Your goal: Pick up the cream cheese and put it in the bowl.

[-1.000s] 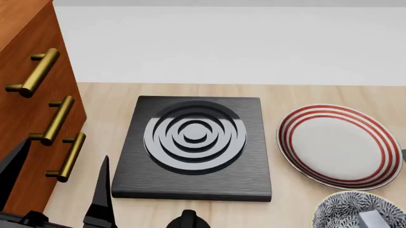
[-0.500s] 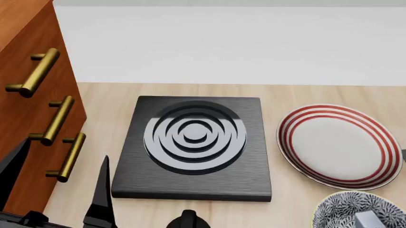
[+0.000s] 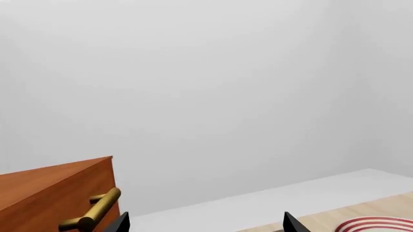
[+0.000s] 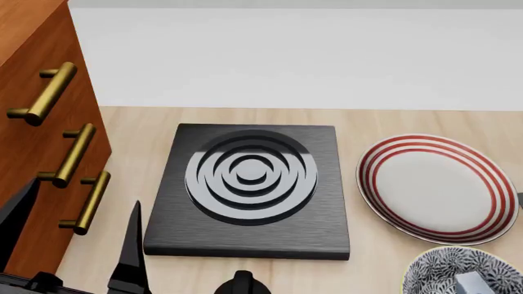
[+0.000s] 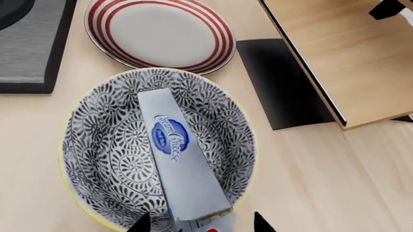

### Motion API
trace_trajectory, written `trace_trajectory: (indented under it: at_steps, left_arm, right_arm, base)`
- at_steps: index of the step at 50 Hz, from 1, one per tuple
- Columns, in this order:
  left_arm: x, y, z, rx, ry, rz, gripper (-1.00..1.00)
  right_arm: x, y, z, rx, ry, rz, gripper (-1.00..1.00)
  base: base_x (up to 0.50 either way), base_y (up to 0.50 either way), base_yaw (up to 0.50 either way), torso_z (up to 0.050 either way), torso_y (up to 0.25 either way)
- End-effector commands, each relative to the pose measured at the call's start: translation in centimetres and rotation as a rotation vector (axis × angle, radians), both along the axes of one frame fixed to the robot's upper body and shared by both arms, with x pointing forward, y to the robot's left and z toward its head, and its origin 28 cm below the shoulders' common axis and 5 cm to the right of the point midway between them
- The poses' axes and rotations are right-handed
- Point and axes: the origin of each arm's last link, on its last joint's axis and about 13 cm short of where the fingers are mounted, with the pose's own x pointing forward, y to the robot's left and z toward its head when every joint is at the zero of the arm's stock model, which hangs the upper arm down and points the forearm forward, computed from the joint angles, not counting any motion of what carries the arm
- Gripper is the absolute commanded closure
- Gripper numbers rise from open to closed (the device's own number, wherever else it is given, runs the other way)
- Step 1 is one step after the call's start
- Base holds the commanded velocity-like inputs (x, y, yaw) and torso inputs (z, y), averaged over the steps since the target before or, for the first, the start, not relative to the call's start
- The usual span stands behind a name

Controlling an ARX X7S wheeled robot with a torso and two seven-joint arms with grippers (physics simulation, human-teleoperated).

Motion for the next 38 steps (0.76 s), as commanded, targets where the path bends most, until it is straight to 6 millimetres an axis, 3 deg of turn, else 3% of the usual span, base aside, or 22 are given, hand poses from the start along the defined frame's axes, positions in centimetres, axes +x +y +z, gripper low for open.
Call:
trace_trajectory:
  at_steps: [1,21,38]
  left_arm:
    - [0.0,0.0,-0.1,0.000,0.002,-0.001,-1.00]
    - [0.0,0.0,-0.1,0.001,0.001,-0.001,-1.00]
    - [0.0,-0.1,0.0,0.004,-0.001,-0.001,-1.00]
  right_arm:
    - [0.3,-0.1,0.1,-0.019,-0.021,-0.003,-1.00]
    - [0.1,0.1,0.2,-0.025,-0.031,0.011,-1.00]
    - [-0.5,1.1,2.6,-0.052,-0.110,0.058,-1.00]
  base:
    - [0.00,0.00,0.00,0.000,0.000]
    - [0.00,0.00,0.00,0.000,0.000]
    - [0.00,0.00,0.00,0.000,0.000]
